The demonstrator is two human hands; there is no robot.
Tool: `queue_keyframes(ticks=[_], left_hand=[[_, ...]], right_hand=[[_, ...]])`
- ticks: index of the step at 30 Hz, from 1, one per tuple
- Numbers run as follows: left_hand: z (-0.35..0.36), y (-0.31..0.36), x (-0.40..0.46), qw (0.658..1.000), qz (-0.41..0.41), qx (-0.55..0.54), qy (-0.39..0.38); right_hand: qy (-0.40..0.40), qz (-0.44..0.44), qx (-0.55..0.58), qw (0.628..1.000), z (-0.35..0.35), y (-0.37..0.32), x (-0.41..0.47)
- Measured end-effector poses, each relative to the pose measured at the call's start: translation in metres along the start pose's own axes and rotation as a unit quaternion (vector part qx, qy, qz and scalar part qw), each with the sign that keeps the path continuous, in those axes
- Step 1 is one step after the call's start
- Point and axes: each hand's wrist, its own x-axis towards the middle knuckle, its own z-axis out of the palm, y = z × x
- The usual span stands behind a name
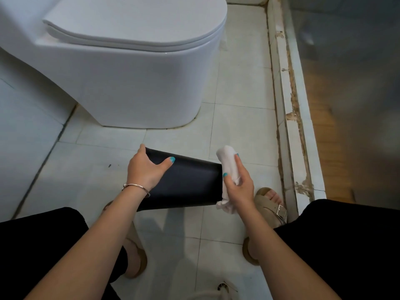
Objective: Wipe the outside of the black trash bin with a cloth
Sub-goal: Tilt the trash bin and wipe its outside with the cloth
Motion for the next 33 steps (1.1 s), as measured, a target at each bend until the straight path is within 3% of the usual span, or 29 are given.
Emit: queue_keyframes(ticks=[10,21,27,33], left_hand=[[0.002,-0.01,-0.015,0.995,0.054,-0.087,0.001],[0.007,-0.009,-0.014,0.994,0.108,-0.022,-0.002],[0.001,-0.018,-0.015,0.992,0.12,0.045,0.003],[-0.002,-0.019,-0.019,0.973,0.188,0.129,-0.023]], right_hand=[[0.017,0.065,0.086,0.994,-0.009,-0.008,-0.002],[-0.001,0.084,0.065,0.994,-0.009,0.003,-0.008],[0.012,0.04,0.029,0.999,-0.002,-0.005,-0.005],[-0.002,-0.054,0.011,0.998,0.002,-0.025,0.001]])
